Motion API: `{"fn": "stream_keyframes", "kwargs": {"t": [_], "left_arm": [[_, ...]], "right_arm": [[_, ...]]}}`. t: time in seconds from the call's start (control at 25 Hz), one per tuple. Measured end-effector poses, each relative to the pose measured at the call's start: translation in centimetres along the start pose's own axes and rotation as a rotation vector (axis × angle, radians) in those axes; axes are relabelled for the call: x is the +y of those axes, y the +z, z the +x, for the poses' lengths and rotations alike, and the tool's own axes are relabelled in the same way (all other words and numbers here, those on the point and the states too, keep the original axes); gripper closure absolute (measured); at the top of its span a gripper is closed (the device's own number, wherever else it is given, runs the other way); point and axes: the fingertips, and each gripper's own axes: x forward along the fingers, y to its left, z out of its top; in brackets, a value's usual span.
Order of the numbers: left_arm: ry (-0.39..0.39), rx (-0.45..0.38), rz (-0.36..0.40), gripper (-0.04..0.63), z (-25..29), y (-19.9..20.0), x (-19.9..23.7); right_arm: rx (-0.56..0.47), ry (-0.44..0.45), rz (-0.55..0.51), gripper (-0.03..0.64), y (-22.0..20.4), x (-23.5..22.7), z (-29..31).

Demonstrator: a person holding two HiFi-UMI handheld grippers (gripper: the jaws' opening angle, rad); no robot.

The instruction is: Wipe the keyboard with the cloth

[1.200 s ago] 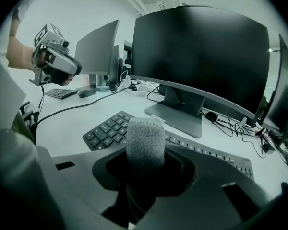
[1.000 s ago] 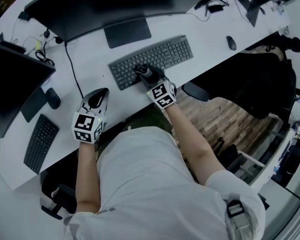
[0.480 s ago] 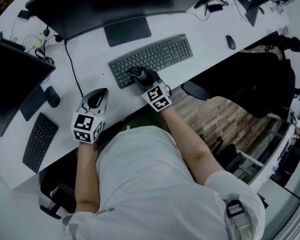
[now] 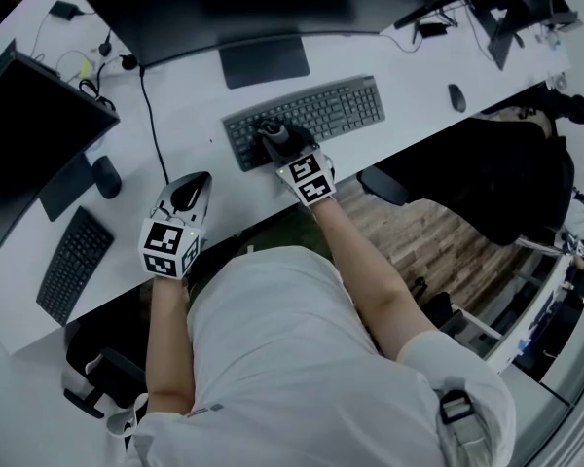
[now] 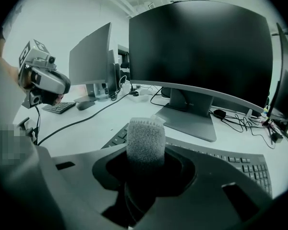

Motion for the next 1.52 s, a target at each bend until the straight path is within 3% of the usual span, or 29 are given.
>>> {"fn": "stream_keyframes", "kwargs": {"t": [0.68,1.28,1.52], "left_arm": [[0.051,-0.006,-0.046,0.594,-0.7,-0.2,2.1],[0.099,-0.030,-0.078,0.594,-1.5,-0.3,2.6],[0.126,-0.045,-0.085,0.594,-2.2,-0.5,2.3]], "right_arm": [[0.001,0.012,-0.036,0.499,4.7,-2.9,4.8],[0.014,0.169,-0.182,0.497,5.5,1.5,5.9],[0.047,0.264,-0.313,0.497,4.8,4.6,6.2]]}}
